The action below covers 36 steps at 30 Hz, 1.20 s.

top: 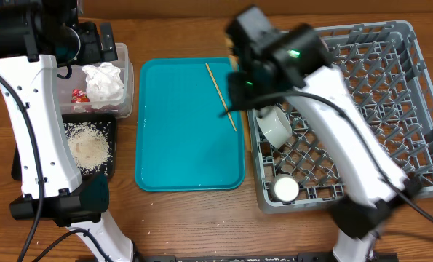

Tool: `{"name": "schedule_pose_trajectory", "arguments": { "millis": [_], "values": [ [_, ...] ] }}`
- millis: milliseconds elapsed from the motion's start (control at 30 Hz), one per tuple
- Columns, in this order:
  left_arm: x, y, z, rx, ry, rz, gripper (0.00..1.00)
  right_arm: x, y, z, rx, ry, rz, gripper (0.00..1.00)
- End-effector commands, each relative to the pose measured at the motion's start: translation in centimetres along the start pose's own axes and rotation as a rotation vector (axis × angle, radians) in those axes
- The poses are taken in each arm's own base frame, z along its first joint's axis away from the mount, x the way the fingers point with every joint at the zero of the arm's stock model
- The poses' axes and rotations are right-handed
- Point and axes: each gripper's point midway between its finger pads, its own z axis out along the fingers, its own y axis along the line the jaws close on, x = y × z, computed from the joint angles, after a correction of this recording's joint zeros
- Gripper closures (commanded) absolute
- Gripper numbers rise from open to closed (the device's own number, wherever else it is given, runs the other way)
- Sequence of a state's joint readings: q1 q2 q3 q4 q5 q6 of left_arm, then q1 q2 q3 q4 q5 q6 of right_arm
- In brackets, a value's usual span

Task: Sort waste into correct bins and load items into the dishwasher
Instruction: 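Carry the chopstick right and drop it into the rack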

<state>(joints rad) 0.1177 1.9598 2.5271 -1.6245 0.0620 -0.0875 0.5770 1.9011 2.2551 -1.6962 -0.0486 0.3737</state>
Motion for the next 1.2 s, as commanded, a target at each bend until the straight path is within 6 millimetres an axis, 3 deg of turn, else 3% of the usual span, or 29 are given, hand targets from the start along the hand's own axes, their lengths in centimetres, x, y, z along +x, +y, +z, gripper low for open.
{"name": "schedule_pose_trajectory", "arguments": {
  "millis": [0, 167, 367, 567, 967, 1167],
  "values": [
    [-0.4, -0.2, -1.3, -0.003, -0.041, 0.003, 0.00, 2.1, -5.6, -1.4, 0.113, -0.016, 0.111, 0.96],
    [-0.4, -0.2, -1.3, -0.003, -0.041, 0.003, 0.00, 5.3, -11.7, 1.2, 0.253, 0.104, 0.168, 0.96],
    [-0.4, -0.2, -1.3, -0.003, -0.041, 0.003, 0.00, 7.4, -14.3, 6.2, 0.288, 0.214, 0.137, 0.96],
    [-0.4, -0.2, -1.3, -0.003, -0.041, 0.003, 0.00, 9.0, -17.9, 8.3, 0.351, 0.272, 0.176, 0.96],
    [-0.4, -0.2, -1.3, -0.003, -0.041, 0.003, 0.00, 9.4, -18.2, 9.0, 0.293, 0.307, 0.068, 0.96],
    [-0.4, -0.2, -1.3, -0.003, -0.041, 0.003, 0.00, 9.4, -18.0, 9.1, 0.280, 0.308, 0.072, 0.82]
  ]
}}
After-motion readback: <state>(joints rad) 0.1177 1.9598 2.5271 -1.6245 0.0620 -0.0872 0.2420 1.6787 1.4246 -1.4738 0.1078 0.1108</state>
